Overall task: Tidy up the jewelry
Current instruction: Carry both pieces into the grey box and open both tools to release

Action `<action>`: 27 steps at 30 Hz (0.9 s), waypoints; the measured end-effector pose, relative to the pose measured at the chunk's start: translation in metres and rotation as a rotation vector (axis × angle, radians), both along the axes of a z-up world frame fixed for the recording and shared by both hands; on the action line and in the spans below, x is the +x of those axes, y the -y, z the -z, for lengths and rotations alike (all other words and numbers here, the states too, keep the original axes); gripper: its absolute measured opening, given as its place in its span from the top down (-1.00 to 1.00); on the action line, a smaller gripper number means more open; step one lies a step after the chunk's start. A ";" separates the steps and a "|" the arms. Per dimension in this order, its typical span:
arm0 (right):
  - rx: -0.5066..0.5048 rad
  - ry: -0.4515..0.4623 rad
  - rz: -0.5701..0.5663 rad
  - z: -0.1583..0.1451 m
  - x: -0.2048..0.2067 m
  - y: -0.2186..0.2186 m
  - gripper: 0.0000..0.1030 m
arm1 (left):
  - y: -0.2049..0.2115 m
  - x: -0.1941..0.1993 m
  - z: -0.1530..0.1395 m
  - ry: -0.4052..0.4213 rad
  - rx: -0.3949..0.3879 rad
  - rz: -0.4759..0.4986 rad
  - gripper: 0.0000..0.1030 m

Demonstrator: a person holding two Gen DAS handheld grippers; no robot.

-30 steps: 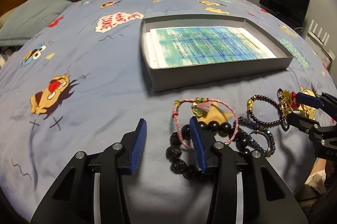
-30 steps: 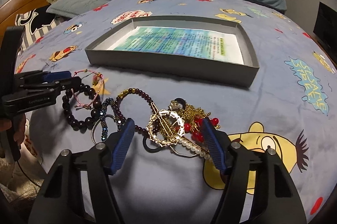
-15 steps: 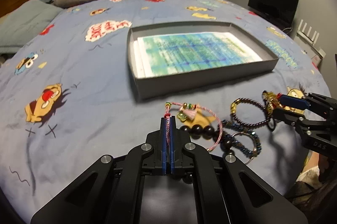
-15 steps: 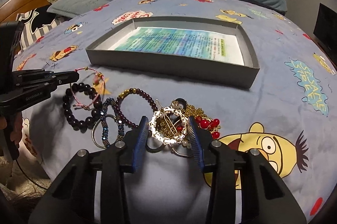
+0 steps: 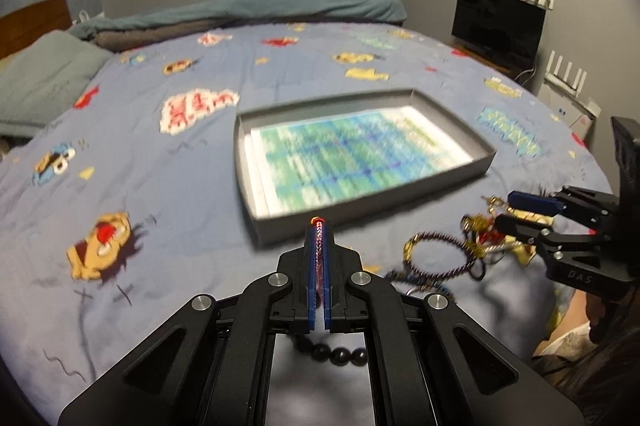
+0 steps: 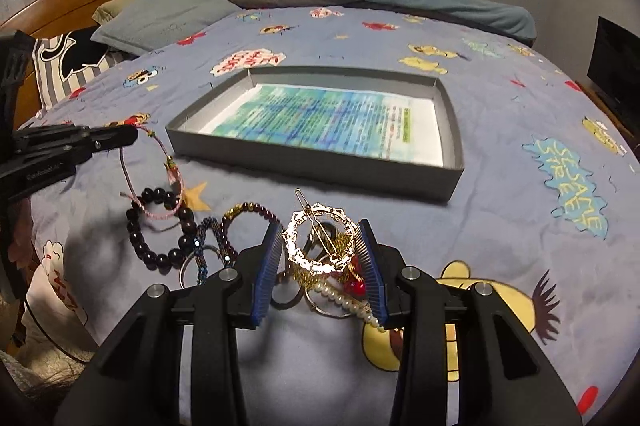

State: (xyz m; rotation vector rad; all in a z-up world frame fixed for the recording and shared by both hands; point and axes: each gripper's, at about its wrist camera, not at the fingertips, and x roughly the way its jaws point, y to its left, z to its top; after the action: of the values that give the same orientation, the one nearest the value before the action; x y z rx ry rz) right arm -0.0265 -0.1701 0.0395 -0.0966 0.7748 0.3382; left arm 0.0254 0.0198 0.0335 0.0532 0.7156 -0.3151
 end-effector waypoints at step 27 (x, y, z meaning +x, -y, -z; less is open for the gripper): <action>-0.049 -0.009 0.156 -0.004 0.185 0.018 0.26 | 0.012 0.188 -0.007 -0.057 -0.075 -0.032 0.93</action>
State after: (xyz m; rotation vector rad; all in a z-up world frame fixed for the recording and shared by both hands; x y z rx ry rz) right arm 0.1581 -0.1885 0.0437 -0.0803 0.7945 0.1719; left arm 0.2134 0.0082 0.0406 -0.0381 0.7598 -0.3137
